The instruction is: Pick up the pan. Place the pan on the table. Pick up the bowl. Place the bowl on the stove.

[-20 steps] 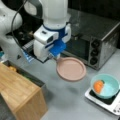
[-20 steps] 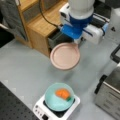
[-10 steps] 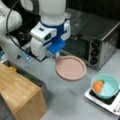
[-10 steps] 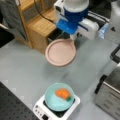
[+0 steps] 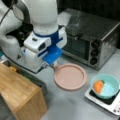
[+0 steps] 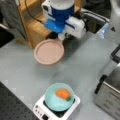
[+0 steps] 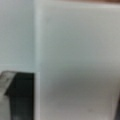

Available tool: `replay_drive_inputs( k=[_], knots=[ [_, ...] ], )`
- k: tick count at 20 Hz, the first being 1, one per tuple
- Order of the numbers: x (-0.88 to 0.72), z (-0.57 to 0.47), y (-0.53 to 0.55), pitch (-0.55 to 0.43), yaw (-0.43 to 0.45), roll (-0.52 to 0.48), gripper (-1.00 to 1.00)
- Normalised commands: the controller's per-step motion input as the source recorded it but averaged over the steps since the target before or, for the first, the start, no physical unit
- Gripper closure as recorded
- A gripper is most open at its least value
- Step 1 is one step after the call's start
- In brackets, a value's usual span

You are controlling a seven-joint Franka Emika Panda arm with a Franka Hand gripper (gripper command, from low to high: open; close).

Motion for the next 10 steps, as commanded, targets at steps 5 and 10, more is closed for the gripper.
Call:
replay_drive_inputs(
  k=[5, 10],
  knots=[
    [0.7, 0.15, -0.4, 0.138, 0.152, 0.016, 1.0],
    [0.72, 0.15, -0.38, 0.179, 0.168, 0.008, 1.0]
  ],
)
